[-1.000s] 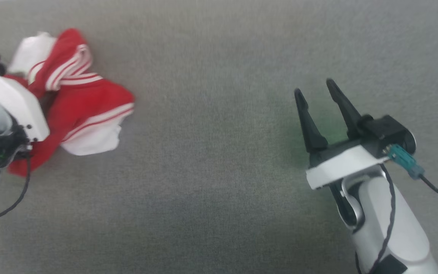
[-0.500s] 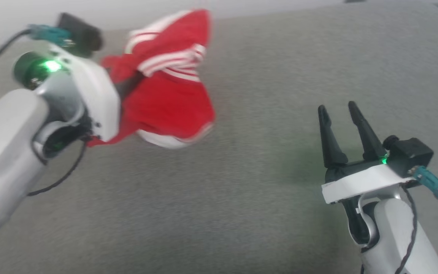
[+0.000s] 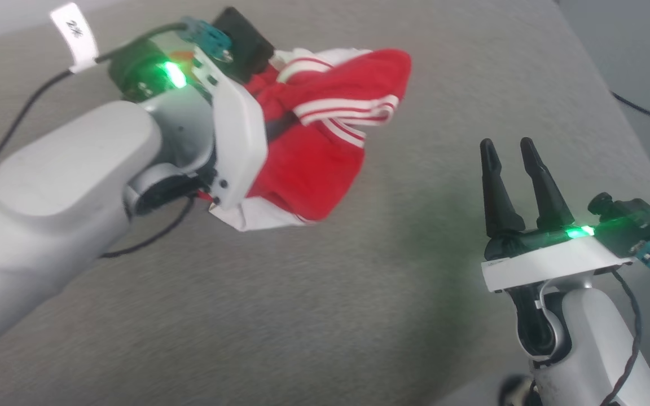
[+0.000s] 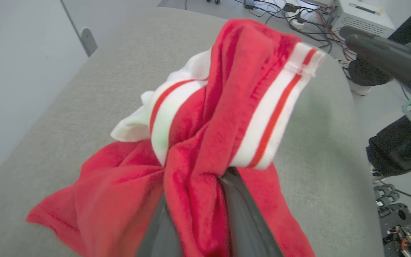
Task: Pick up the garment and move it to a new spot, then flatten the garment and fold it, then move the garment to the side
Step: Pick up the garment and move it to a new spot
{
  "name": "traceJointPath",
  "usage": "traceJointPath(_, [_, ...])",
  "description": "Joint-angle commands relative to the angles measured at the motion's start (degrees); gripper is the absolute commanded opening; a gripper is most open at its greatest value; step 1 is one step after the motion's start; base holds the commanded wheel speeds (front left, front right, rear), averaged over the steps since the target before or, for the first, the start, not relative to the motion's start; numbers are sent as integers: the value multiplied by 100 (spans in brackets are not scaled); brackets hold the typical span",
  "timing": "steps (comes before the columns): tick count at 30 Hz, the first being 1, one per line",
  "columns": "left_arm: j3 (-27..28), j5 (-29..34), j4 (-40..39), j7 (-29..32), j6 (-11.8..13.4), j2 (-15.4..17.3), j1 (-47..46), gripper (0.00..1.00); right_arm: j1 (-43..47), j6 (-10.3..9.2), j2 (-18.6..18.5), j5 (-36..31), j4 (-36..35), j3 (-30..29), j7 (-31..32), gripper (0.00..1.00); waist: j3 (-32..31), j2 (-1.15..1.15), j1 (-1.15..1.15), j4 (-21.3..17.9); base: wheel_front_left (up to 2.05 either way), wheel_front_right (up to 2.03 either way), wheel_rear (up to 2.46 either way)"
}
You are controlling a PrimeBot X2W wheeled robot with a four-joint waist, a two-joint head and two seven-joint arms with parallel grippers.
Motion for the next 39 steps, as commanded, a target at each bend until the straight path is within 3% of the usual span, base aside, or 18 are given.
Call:
traceJointPath(1, [-56,-79,-7,-35,-8,-24,-41,0,30,0,23,111,-41,9,-8,100,405,-1,0,-529,0,0,0])
traceJointPath(7, [-128,423,-190,473,-8,-117,363,0,84,1,23,457,-80,47,-7,100,557,-1,0,-915,0,0,0])
traceJointPath(15, [-164,966,47,1174,-4,-86,791,0,185,1,18,723,-256,-142,-7,100,772,-1,0,-961,0,0,0])
traceJointPath(22, [-254,1386,374,1774,21,215,1132,0,265,1,19,782,-364,-185,-8,100,878,-1,0,-972,3,3,3])
traceJointPath(23, [-255,1356,390,1747,22,263,1123,28,265,1,19,778,-367,-189,-7,100,879,-1,0,-970,0,0,0])
traceJointPath(24, [-256,1360,382,1718,26,305,1117,46,262,1,19,751,-352,-174,-8,100,868,-1,0,-969,0,0,0])
traceJointPath(25, [-251,1410,372,1650,26,342,1105,100,242,1,19,720,-329,-138,-8,100,846,-1,0,-968,0,0,0])
traceJointPath(28, [-208,1368,387,1313,33,416,988,100,120,1,19,613,-227,24,-8,100,715,-1,0,-954,0,0,0])
traceJointPath(30, [-174,1286,344,971,33,294,831,100,76,0,13,481,-180,42,-8,100,596,-1,0,-797,0,0,0])
traceJointPath(34, [-136,1211,215,196,4,-170,586,100,45,1,17,94,-104,-84,-7,100,301,-1,0,-225,0,0,0])
traceJointPath(39, [-129,739,309,-828,4,-505,604,100,25,1,11,-435,4,-238,-8,100,-101,-1,0,546,0,0,0])
